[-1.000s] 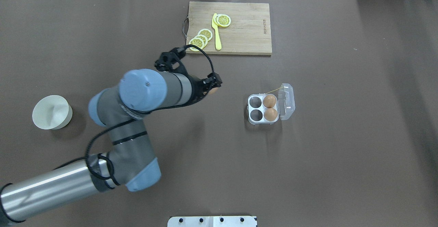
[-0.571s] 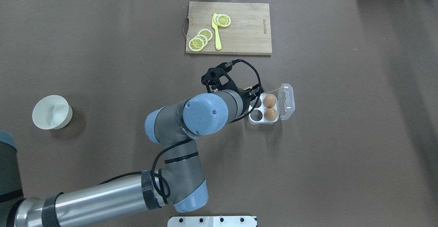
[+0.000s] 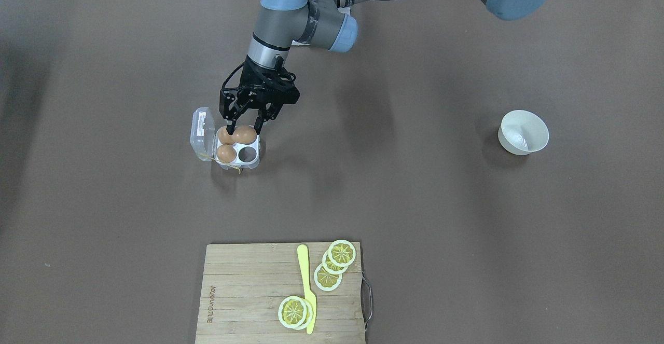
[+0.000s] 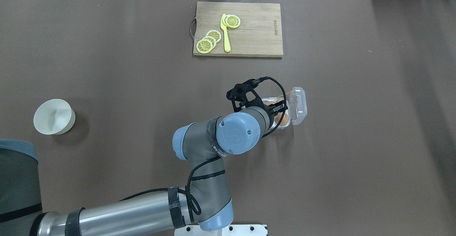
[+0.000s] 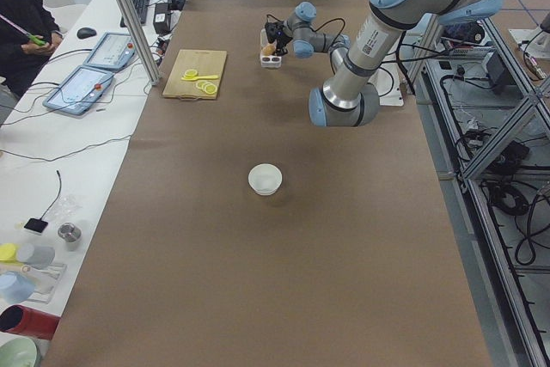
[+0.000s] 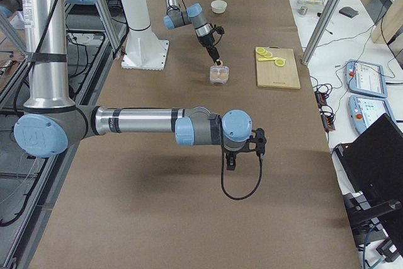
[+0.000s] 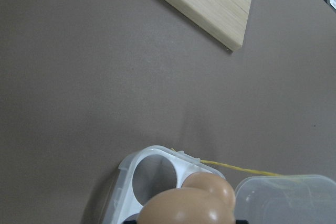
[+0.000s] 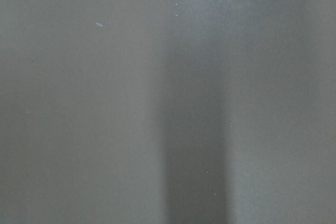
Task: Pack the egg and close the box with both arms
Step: 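Lower the egg into an empty slot and open the left gripper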
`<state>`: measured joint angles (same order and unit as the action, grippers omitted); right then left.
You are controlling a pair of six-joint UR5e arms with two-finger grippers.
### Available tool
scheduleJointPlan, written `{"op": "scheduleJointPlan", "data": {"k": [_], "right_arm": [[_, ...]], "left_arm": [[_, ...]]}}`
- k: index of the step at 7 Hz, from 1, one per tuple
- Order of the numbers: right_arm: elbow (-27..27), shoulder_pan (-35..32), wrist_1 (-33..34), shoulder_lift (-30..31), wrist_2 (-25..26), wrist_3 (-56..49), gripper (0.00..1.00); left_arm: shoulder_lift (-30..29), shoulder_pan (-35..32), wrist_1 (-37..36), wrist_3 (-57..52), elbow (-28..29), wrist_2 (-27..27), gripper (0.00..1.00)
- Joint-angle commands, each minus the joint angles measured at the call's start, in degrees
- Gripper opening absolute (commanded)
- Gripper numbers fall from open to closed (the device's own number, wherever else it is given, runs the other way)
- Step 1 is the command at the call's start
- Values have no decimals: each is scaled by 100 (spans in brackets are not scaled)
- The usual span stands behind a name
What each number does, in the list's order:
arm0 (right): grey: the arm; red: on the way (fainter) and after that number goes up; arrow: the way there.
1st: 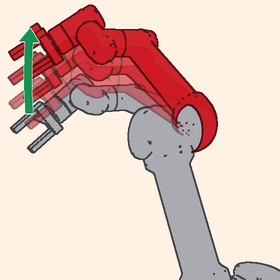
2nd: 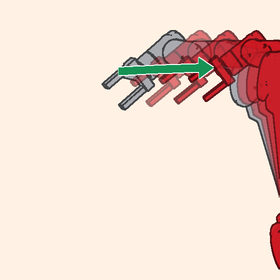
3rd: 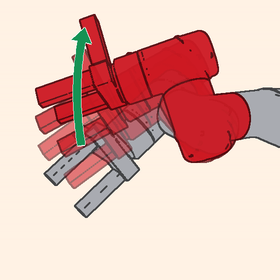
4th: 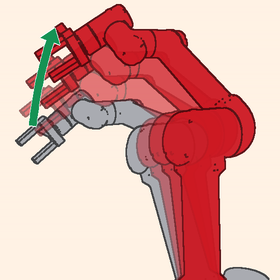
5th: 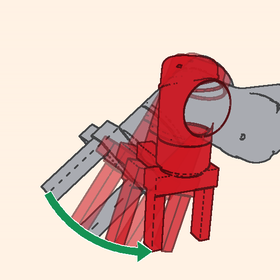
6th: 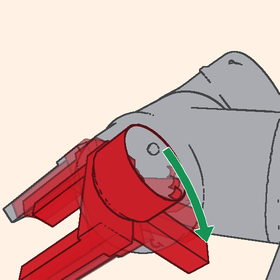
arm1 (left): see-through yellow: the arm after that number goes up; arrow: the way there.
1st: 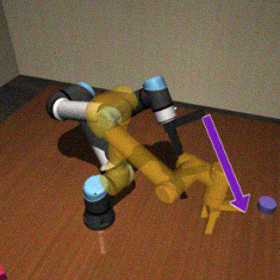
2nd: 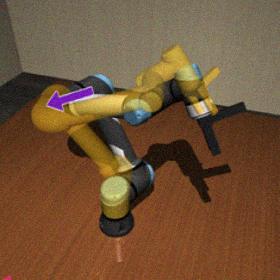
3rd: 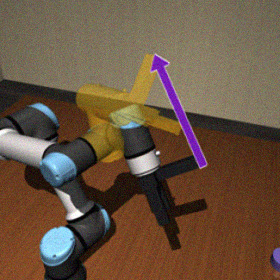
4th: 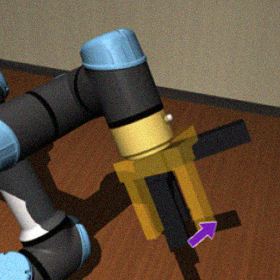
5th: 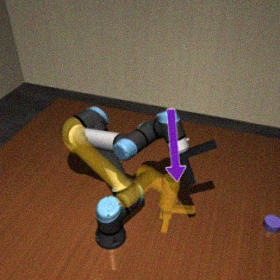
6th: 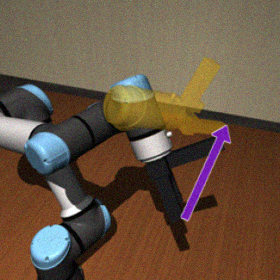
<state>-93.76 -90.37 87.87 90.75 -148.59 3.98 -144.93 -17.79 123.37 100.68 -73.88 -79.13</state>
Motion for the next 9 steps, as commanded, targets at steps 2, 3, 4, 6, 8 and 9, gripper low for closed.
{"op": "scheduleJointPlan", "data": {"k": [2, 3, 4, 6, 8, 9], "right_arm": [[-89, -7, 2, 13, -99, 50, 100], [-98, -7, 2, 13, -100, 59, 100], [-151, -7, 11, 4, -100, 103, 100], [-203, -7, 11, -5, -100, 173, 100], [-266, -7, 2, -22, -100, 296, 100], [-326, 1, -24, -40, -100, 531, 100]], "left_arm": [[17, 48, 11, -13, 23, -6, 50], [52, 48, 29, -126, -29, -15, 99], [235, 39, 11, -136, -439, -41, 99], [816, 39, -32, -145, -1266, -59, 99], [835, 4, -41, -154, -1304, -59, 99], [870, -92, -59, -232, -1374, -85, 99]]}}
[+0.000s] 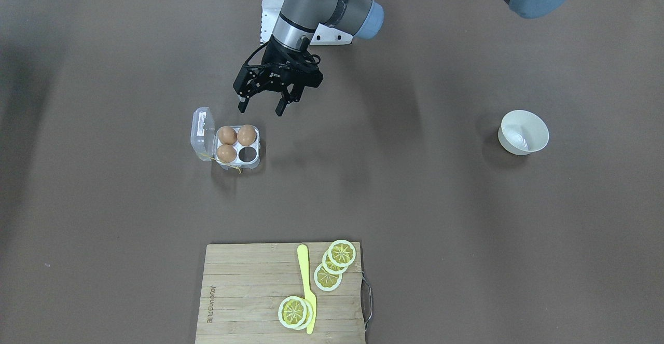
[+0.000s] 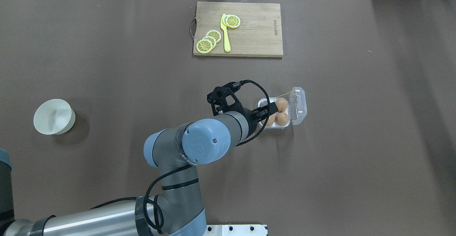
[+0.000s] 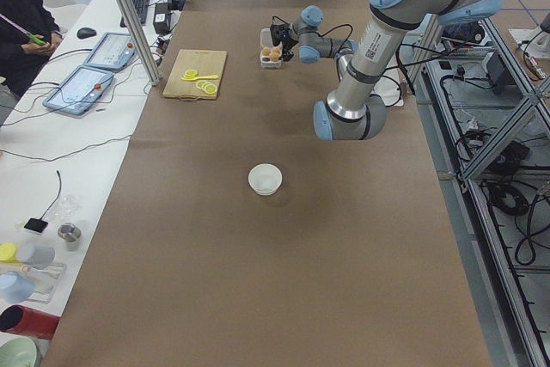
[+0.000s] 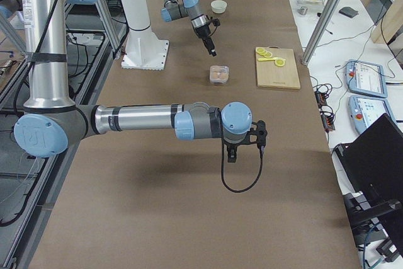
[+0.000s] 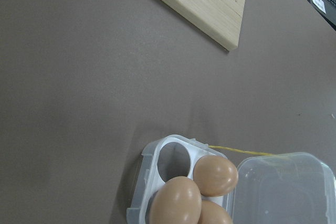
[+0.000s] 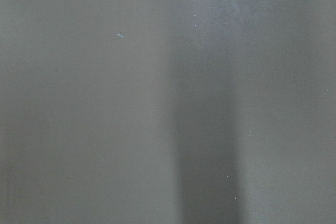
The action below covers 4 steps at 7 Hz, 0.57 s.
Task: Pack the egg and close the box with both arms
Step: 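Raise the left gripper away from the egg box while the right arm approaches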
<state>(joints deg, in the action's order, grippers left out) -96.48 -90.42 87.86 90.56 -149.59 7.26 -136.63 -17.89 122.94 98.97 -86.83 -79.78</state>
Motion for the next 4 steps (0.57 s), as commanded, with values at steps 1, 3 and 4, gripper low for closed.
{"op": "scheduleJointPlan", "data": {"k": [1, 3, 4], "right_arm": [[-203, 16, -23, -20, 0, 432, 100], [-606, 558, -198, -20, 9, 1501, 100], [-635, 857, -616, -3, 61, 1793, 100]], "left_arm": [[170, -266, -146, -271, -297, -290, 99], [487, -1282, -1571, -491, -1348, -1743, 99], [610, -1714, -2189, -763, -1815, -2195, 99]]}}
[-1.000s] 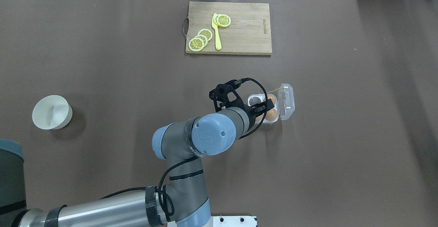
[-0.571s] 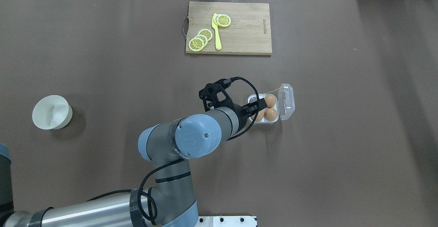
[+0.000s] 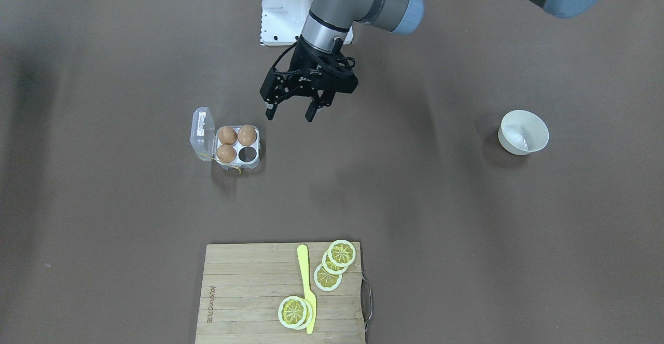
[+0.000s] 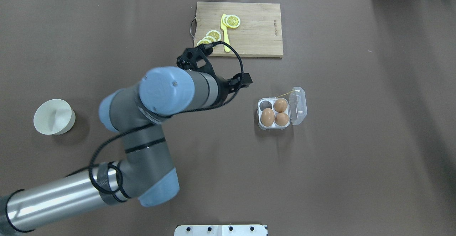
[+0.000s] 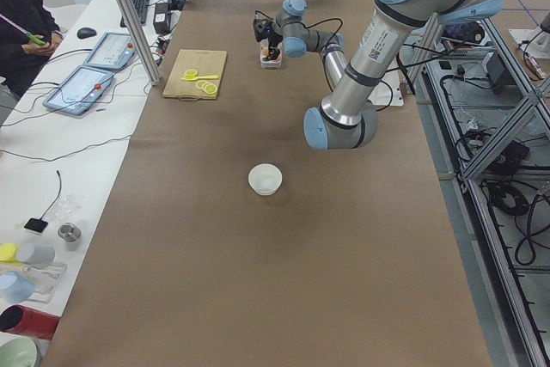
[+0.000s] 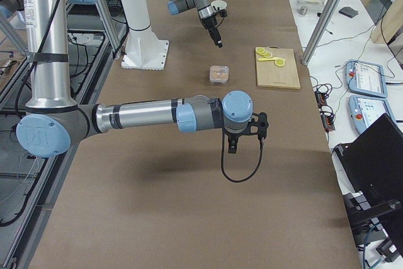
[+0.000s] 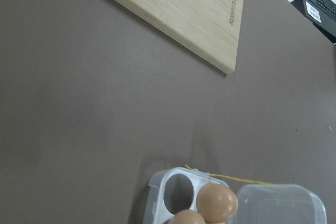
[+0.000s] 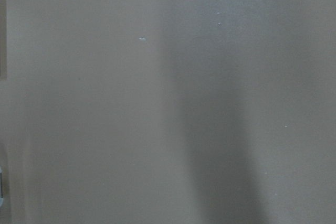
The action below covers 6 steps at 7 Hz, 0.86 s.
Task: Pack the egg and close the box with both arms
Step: 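Raise the left gripper away from the egg box while the right arm approaches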
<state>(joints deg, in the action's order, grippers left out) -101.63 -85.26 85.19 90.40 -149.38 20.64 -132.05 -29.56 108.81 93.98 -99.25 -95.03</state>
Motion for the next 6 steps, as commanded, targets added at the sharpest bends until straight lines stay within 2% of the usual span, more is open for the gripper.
{"op": "scheduleJointPlan", "data": {"k": [1, 2, 3, 4, 5, 6], "right_arm": [[-60, 692, -1016, 48, 293, 964, 95], [-50, 1113, -1640, 48, 583, 1726, 76], [-15, 1587, -2334, 31, 638, 2534, 42], [-6, 2331, -3002, -126, 1143, 3221, 13], [2, 2991, -3400, -441, 1548, 4124, 0], [-6, 3363, -3430, -731, 1683, 4602, 0]], "left_arm": [[319, -899, -1026, -492, -891, -1049, 99], [460, -1399, -1037, -582, -964, -1653, 99], [461, -1935, -1037, -791, -956, -2320, 99], [601, -2271, -1037, -994, -956, -2614, 99], [854, -2335, -1037, -1274, -1000, -2626, 99], [953, -2362, -1037, -1355, -1009, -2617, 99]]}}
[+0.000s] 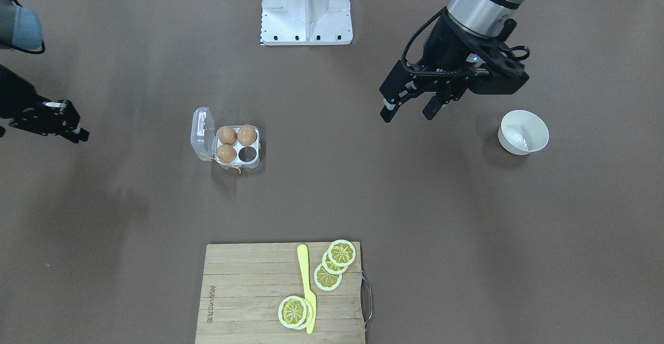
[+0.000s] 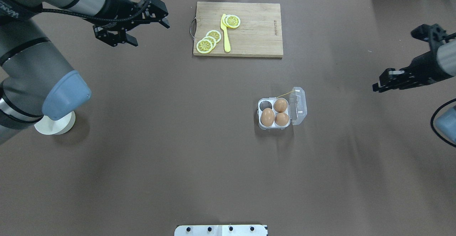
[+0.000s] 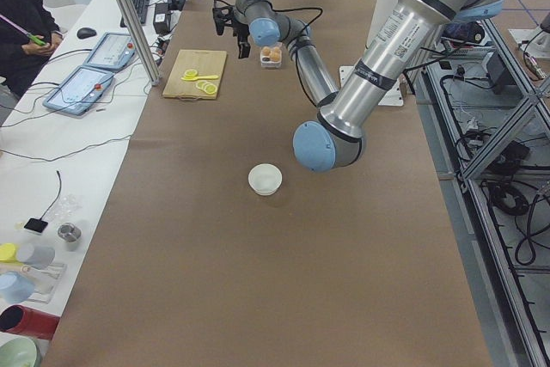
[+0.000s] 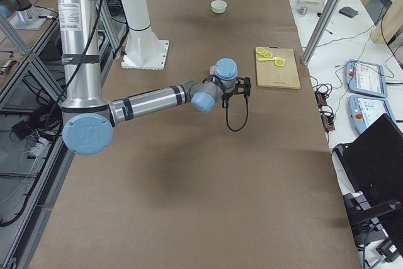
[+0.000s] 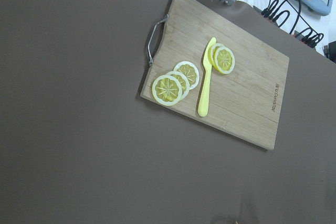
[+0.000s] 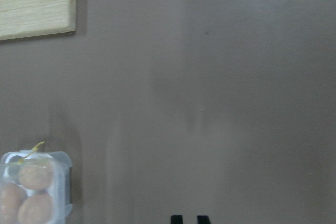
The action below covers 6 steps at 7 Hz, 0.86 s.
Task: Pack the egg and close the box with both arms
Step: 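Push the open clear lid over the eggs with the right gripper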
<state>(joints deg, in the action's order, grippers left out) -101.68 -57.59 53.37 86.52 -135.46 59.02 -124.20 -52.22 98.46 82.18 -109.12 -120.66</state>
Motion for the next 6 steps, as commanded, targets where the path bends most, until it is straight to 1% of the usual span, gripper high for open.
{"op": "scheduleJointPlan", "data": {"k": [1, 3, 4, 5, 6], "right_arm": [[16, 930, -239, -477, 327, 795, 0], [139, 1205, -239, -593, 354, 795, 0], [183, 1241, -239, -697, 345, 795, 0], [288, 1372, -204, -1055, 371, 969, 0], [620, 1565, -230, -1607, 510, 1406, 0]], "left_arm": [[194, -104, -2, -176, -30, -54, 99], [326, -139, -2, -176, -170, -54, 99], [335, -139, -2, -176, -171, -54, 99], [413, -139, 7, -185, -197, -72, 99], [423, -148, 7, -194, -206, -72, 99]]}}
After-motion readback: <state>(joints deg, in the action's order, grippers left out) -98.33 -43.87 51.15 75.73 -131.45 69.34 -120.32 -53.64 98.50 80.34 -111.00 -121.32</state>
